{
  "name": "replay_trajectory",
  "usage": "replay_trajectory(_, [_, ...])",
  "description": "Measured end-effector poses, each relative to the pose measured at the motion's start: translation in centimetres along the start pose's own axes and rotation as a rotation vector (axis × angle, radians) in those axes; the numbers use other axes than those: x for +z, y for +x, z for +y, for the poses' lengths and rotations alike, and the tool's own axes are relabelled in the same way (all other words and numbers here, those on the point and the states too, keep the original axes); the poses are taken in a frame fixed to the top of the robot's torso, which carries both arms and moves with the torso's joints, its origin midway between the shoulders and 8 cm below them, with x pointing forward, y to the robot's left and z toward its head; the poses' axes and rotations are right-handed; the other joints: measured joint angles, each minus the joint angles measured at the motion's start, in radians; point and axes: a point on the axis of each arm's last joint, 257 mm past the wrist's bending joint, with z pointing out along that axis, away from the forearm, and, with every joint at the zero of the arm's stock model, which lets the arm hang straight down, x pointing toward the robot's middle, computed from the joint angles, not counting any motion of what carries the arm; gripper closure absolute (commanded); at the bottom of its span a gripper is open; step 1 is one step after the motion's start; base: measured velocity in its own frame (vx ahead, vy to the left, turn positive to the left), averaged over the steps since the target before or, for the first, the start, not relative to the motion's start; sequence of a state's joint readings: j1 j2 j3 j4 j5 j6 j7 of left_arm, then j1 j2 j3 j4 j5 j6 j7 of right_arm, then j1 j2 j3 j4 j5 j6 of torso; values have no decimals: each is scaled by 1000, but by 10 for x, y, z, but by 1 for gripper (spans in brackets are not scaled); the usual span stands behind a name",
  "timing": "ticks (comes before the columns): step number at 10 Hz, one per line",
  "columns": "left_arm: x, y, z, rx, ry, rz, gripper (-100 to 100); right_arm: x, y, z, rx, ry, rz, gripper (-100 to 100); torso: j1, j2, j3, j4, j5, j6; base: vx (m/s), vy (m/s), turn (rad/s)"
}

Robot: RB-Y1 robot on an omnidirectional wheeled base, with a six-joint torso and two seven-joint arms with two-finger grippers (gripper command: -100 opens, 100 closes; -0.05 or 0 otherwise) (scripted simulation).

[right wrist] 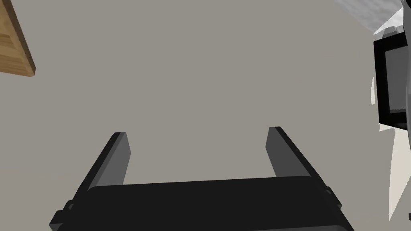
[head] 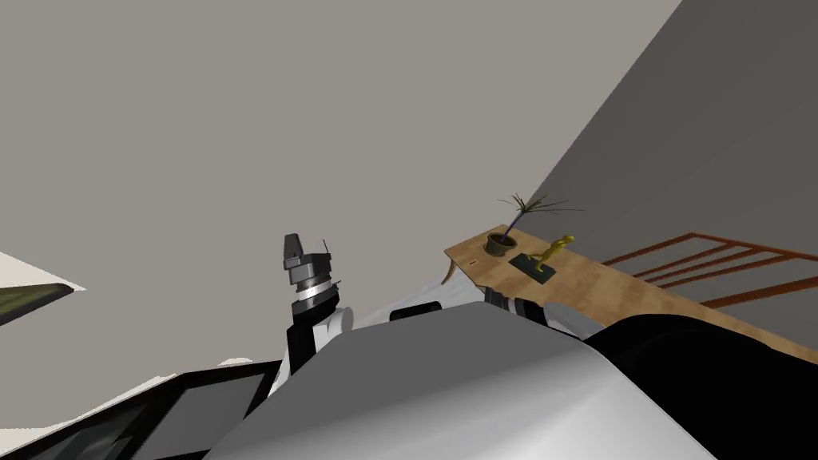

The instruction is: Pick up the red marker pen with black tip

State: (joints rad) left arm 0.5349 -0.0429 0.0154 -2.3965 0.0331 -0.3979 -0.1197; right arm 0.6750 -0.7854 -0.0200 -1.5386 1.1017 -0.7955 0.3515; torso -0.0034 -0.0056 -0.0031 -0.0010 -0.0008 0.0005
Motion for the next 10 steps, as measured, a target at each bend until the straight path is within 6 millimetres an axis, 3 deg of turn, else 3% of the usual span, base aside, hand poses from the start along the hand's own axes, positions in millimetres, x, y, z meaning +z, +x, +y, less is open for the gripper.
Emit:
replay_trajectory(7, [0,0,0,0,0,0,0,-42,93,6,-81,-74,272,-100,0,0,0,0,0,1,36,-40,327])
replay_trajectory(10, [0,0,0,0,0,0,0,-75,141,12,-106,-117,406,-100,-1,-2,-1,0,0,1,48,-67,422])
